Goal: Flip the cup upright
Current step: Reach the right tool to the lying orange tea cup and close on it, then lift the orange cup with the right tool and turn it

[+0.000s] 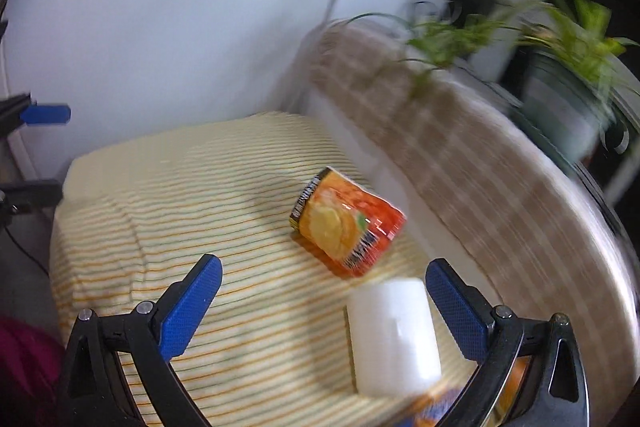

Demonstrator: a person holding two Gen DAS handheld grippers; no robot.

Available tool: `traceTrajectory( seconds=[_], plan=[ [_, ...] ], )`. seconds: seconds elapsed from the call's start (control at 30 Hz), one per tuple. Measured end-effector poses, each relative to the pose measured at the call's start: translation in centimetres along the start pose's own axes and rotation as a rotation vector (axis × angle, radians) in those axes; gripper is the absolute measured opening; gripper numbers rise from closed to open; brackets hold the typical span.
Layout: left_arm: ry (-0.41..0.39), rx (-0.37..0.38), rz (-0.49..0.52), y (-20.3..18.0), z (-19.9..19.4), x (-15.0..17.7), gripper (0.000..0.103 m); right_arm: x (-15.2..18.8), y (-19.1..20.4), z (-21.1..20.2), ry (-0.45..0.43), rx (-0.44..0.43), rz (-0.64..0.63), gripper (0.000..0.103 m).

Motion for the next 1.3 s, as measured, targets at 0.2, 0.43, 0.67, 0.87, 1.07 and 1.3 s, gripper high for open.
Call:
traceTrajectory(
  seconds=[0.2,0.43,0.67,0.87,1.07,1.3],
  plan=[
    [0.037,-0.018,-0.025,1.4,1.1,0.8,0.103,-0.8,-0.1,4.8,0.11,-0.025,-0.145,0.097],
    [0.061,-0.033,-0.065,3.2,2.0,1.2,0.103,-1.6,0.1,8.7,0.208,0.009,-0.359,0.097],
    [0.077,-0.049,-0.104,4.9,2.6,1.7,0.103,-1.3,0.3,12.4,0.304,0.017,-0.509,0.097],
    [0.089,-0.057,-0.123,5.9,2.9,2.1,0.103,-0.8,0.3,15.1,0.372,0.038,-0.604,0.095],
    [0.089,-0.065,-0.129,6.3,3.1,2.1,0.103,-0.6,-0.4,16.3,0.389,0.054,-0.639,0.089],
    [0.091,-0.068,-0.127,6.3,3.3,2.1,0.103,-1.2,-0.6,16.3,0.352,0.05,-0.625,0.088]
  ],
)
Point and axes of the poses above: each gripper's, at about its wrist camera, not at the fingertips, and z roughly the way its jaws point, y to its left, x to its underside, the point moved 9 cm from there along z, roughly the way its jaws point, and after that the axes turned 4 degrees about -x, right-handed, at the moved point
